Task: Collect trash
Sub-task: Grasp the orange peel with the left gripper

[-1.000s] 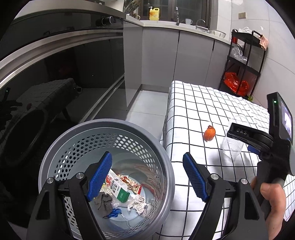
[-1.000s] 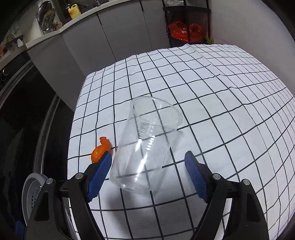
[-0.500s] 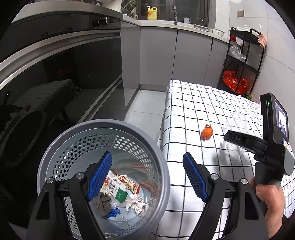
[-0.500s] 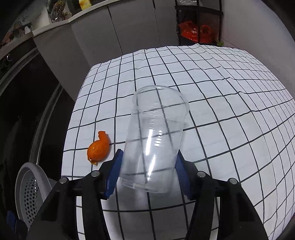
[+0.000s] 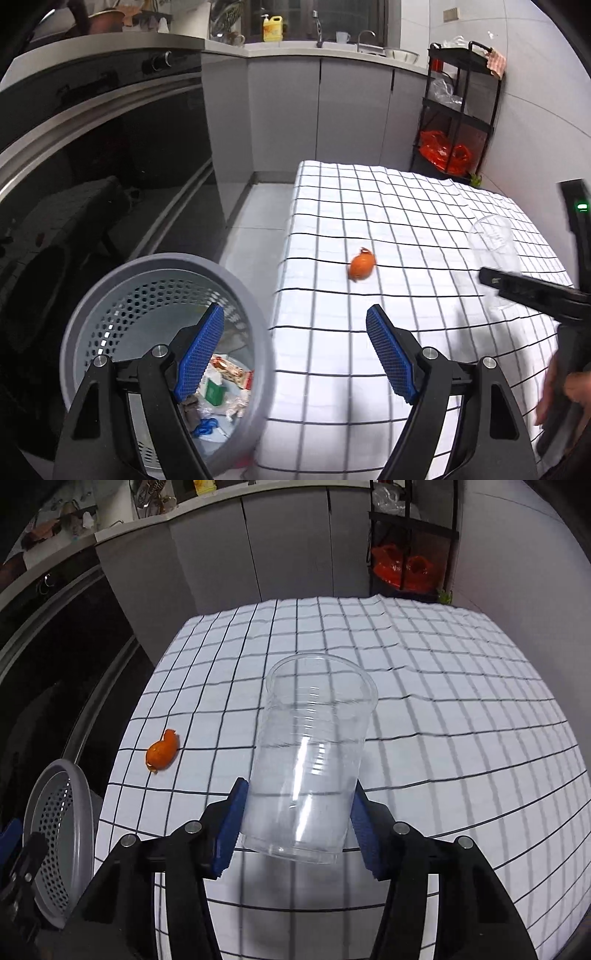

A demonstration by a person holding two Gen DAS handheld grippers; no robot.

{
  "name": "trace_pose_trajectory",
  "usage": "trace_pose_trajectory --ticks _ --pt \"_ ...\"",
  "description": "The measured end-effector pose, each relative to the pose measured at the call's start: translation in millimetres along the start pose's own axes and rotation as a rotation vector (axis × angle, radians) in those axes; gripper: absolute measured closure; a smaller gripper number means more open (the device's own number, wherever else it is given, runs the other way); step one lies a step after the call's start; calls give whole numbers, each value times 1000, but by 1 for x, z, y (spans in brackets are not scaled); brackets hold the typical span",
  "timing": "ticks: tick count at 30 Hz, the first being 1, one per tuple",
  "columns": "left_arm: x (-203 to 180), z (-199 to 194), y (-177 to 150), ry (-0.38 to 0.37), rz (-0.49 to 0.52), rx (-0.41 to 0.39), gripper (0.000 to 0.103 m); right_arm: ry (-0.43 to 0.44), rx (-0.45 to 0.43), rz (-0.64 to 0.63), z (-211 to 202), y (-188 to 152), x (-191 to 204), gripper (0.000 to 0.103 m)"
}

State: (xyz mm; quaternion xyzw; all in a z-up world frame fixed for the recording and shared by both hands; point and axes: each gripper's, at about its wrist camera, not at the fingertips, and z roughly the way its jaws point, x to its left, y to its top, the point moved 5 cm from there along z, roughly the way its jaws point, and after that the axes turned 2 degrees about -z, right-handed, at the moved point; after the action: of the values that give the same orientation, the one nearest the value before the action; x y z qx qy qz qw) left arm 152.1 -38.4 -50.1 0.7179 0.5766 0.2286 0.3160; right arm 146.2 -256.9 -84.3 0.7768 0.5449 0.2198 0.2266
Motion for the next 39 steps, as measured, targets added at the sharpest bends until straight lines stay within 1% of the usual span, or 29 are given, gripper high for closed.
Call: trace_pose_trajectory --ticks 6,9,12,15,19,22,29,34,36,37,38,39 --pt "-29 28 11 -4 23 25 24 51 -58 28 -22 0 -33 50" --pt "-44 46 14 -1 46 35 21 83 -57 49 -22 3 -43 50" --pt "-54 64 13 9 59 59 21 119 -60 76 -23 6 -50 50" --pt "-64 87 14 11 58 103 21 147 -64 78 -25 7 -49 50" --pt "-73 105 17 10 47 127 21 164 -80 53 -31 9 -44 50" --pt "-74 123 16 22 33 163 21 182 -75 48 -31 10 -42 50" --pt "-74 146 20 48 13 192 21 193 -60 49 -26 11 -43 50" --pt "-77 155 17 53 15 212 35 201 -38 64 -19 10 -46 50" --pt "-76 156 18 41 6 211 39 201 -37 62 -19 10 -46 50" --pt "-77 156 18 28 -2 216 47 202 -36 61 -19 9 -46 50" --pt "-79 156 20 17 -6 219 49 202 -36 61 -18 10 -45 50" --pt "-80 157 21 17 -2 220 57 202 -35 59 -18 10 -45 50"
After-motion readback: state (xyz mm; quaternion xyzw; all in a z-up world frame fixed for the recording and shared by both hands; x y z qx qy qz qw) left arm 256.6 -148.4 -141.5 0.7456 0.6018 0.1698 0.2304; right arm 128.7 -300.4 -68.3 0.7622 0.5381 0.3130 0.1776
